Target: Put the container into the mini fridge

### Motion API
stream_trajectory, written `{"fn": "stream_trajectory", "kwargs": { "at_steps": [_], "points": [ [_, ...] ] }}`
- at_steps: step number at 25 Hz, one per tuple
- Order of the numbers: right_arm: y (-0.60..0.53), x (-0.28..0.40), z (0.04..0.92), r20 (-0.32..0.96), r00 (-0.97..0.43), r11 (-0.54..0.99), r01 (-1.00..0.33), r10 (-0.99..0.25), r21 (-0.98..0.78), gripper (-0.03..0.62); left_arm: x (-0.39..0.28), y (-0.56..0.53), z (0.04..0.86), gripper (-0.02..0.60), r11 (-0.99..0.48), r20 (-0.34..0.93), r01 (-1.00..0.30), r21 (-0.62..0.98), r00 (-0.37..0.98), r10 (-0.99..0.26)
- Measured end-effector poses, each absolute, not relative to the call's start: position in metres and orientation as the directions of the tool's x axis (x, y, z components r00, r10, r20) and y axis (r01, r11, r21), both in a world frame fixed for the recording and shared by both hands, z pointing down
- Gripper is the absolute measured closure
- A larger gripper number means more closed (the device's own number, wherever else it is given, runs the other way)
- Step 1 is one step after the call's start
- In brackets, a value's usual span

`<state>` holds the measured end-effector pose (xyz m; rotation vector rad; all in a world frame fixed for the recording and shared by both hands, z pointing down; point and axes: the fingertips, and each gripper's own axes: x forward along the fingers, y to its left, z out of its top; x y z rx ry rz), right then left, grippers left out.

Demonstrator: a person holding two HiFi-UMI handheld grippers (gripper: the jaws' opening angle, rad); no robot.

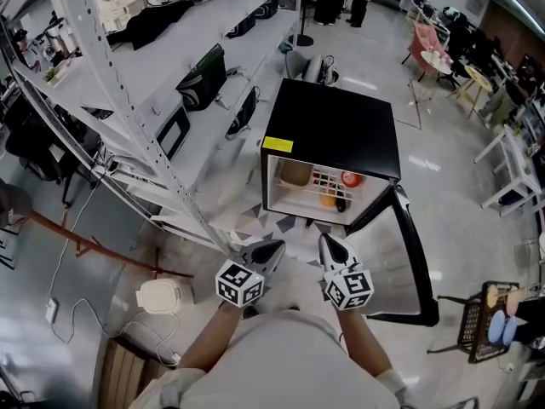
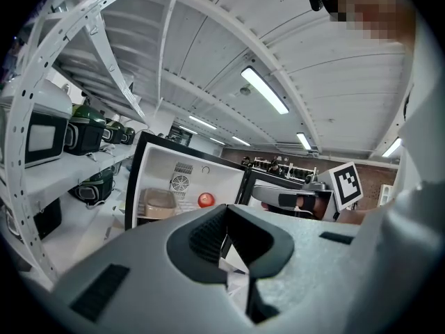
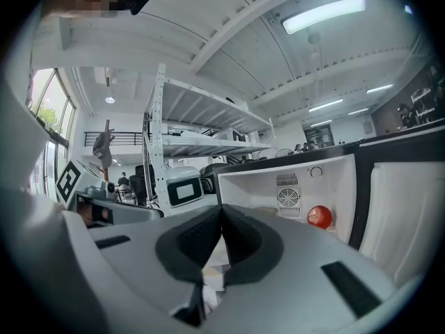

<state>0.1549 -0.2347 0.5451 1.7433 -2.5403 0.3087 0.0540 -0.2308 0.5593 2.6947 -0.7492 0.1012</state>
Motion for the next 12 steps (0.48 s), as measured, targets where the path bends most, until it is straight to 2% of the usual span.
{"fn": "stream_trajectory", "kwargs": {
  "at_steps": [12],
  "points": [
    [-0.2334,0.1575,0.5397,0.140,-0.360,0.341,-0.930,-0.922,-0.139,0.588,0.0557,-0.2326,0.5586,0.577,-0.792,0.152,-0.520,0.319,0.853,-0.499]
  ]
}}
